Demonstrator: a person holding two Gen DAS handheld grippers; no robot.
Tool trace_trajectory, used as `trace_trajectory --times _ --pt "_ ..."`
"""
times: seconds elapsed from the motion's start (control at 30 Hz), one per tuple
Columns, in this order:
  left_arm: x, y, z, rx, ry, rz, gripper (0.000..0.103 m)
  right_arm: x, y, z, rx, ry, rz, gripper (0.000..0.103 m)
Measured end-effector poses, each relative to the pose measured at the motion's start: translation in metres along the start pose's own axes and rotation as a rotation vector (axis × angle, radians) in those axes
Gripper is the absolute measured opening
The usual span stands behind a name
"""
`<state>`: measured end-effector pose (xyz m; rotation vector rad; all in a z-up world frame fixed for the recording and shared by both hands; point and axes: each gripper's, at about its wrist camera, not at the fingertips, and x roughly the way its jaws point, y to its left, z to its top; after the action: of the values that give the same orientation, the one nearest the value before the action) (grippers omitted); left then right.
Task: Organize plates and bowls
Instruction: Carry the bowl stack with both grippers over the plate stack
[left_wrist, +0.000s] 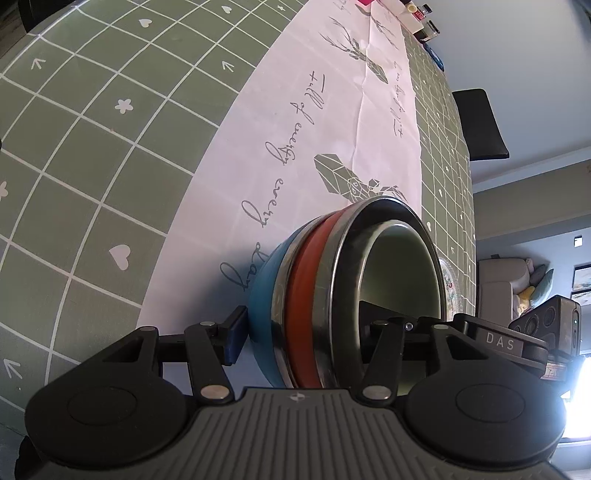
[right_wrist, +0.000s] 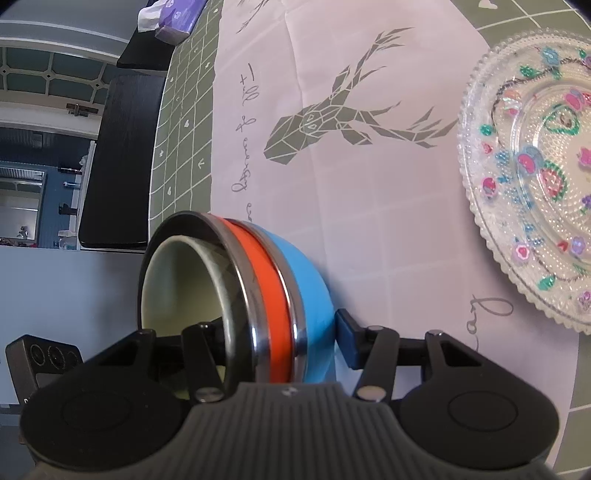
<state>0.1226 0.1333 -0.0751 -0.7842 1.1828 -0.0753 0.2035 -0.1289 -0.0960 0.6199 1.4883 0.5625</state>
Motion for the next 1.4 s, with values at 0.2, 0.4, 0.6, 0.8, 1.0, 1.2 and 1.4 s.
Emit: trace_trajectory --times 0.2,0.4,0.6,0.8,1.0,1.2,1.4 --pt "-0.004 -0.019 0.003 0.033 -0.011 -0.006 0.06 -0.018 0.0 0.0 -0.011 -0.034 0.016 0.052" --pt "-0.004 -0.054 0.006 0.102 -0.022 -0.016 0.06 -0.051 -0.005 0.001 -0.009 -0.099 0.036 0.052" --pt "0.005 -0.098 0.006 0.18 -0.015 -0.05 0.06 -0.095 -0.018 -0.001 -0.002 -0.184 0.041 0.052" --pt "0.026 -0.14 0.003 0.226 0.006 -0.095 0.06 -0.141 -0.038 0.001 0.019 -0.257 0.015 0.052" --pt "0.058 -0.164 -0.003 0.218 0.041 -0.134 0.06 -0.169 -0.062 0.012 0.039 -0.281 -0.035 0.052" --pt "0.089 -0.178 -0.007 0.207 0.09 -0.125 0.06 -0.176 -0.092 0.021 0.081 -0.273 -0.052 0.052" --pt "0.105 -0.176 -0.009 0.19 0.121 -0.106 0.06 -0.172 -0.112 0.025 0.106 -0.242 -0.055 0.052"
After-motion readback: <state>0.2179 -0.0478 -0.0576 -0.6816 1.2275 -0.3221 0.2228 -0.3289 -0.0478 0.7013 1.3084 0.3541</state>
